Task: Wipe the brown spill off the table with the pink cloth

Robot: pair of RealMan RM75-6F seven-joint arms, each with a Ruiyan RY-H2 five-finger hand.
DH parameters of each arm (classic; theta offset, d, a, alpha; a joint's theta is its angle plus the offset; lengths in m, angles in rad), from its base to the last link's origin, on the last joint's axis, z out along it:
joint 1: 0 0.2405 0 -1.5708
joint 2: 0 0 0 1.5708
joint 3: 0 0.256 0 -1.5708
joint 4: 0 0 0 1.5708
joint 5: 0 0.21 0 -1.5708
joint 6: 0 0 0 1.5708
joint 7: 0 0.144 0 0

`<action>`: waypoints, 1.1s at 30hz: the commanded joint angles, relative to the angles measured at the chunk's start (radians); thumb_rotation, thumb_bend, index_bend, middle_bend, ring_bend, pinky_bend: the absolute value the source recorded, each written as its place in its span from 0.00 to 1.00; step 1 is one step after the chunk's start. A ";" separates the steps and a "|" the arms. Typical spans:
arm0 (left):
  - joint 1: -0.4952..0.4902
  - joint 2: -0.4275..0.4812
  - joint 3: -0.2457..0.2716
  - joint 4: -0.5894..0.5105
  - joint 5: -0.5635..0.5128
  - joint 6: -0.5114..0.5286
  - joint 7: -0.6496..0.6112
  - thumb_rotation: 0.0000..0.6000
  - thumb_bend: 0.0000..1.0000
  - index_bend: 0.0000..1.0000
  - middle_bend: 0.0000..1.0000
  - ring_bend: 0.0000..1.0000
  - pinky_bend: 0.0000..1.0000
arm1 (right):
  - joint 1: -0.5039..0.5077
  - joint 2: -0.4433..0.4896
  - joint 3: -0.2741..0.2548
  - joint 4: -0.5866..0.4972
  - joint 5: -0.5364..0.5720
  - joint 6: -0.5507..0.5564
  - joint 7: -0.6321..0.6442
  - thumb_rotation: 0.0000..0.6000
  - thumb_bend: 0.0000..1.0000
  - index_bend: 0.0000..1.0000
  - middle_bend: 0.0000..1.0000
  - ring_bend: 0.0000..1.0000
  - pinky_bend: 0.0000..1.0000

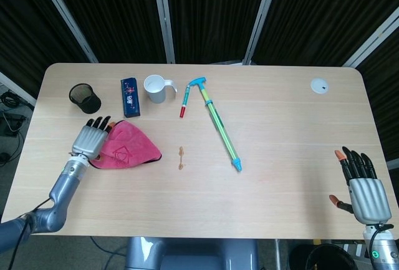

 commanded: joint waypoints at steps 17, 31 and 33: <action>-0.105 -0.228 0.029 0.214 0.153 0.058 -0.216 1.00 0.33 0.85 0.62 0.54 0.53 | -0.002 0.001 0.002 0.001 0.004 -0.001 0.005 1.00 0.00 0.00 0.00 0.00 0.00; -0.239 -0.338 -0.048 0.126 0.267 0.116 -0.261 1.00 0.35 0.88 0.64 0.58 0.56 | 0.006 -0.005 0.003 0.000 0.000 -0.011 0.014 1.00 0.00 0.00 0.00 0.00 0.00; -0.263 -0.378 -0.054 0.122 0.267 0.111 -0.248 1.00 0.35 0.88 0.64 0.58 0.56 | 0.007 -0.005 0.004 0.001 0.004 -0.013 0.019 1.00 0.00 0.00 0.00 0.00 0.00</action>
